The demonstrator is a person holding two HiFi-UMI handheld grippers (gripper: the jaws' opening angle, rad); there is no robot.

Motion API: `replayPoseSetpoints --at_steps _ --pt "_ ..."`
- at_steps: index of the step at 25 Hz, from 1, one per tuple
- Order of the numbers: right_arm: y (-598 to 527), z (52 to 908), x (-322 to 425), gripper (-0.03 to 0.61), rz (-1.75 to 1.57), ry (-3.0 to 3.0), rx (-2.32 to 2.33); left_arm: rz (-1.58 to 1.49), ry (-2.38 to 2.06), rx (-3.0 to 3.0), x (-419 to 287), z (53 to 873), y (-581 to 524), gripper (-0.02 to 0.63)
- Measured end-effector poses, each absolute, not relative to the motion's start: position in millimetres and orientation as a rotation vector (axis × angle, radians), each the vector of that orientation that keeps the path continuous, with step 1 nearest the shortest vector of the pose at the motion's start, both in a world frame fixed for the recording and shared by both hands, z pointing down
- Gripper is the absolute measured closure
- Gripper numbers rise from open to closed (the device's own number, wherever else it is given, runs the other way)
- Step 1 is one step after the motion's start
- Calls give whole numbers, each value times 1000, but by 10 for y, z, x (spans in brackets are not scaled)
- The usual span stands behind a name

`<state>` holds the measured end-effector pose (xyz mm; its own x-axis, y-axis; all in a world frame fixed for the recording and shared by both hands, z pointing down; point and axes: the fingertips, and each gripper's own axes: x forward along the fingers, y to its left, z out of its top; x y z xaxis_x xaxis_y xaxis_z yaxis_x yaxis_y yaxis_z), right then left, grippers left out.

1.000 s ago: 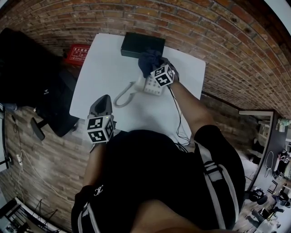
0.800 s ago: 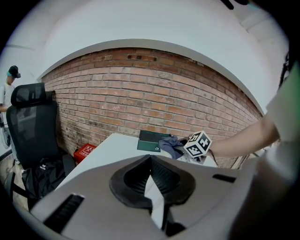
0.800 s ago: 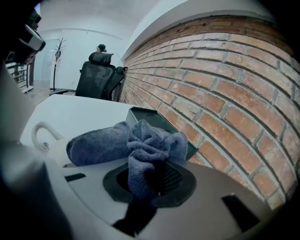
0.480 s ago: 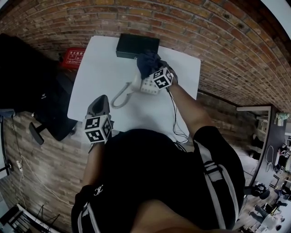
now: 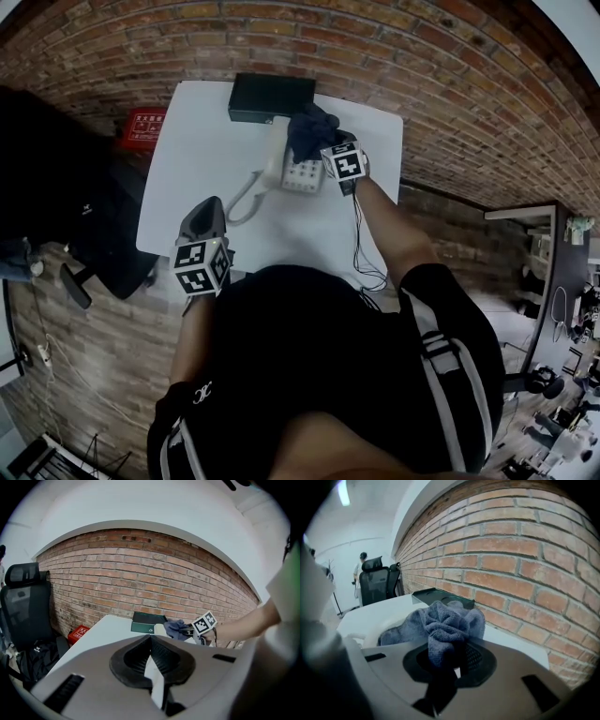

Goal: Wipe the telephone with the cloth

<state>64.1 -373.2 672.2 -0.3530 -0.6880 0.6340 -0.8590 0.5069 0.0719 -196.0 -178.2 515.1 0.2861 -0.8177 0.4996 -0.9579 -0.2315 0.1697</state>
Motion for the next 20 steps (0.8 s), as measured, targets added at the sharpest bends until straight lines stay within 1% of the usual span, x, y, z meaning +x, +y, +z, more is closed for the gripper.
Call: replayPoseSetpoints --at_steps 5,7,14,20 --pt "-3744 6637 750 537 613 -2198 1361 446 -1592 2124 -1964 5118 -1739 614" --pt "-3754 6634 742 538 657 -2205 1363 450 -1597 2118 -1984 5121 -1716 614" --pt "-3720 6616 682 537 689 -2227 1352 454 -1605 2114 -1996 5119 -1669 614" --pt "-3450 6719 326 538 583 -2241 1137 453 -1596 2121 -1943 5115 -1661 614"
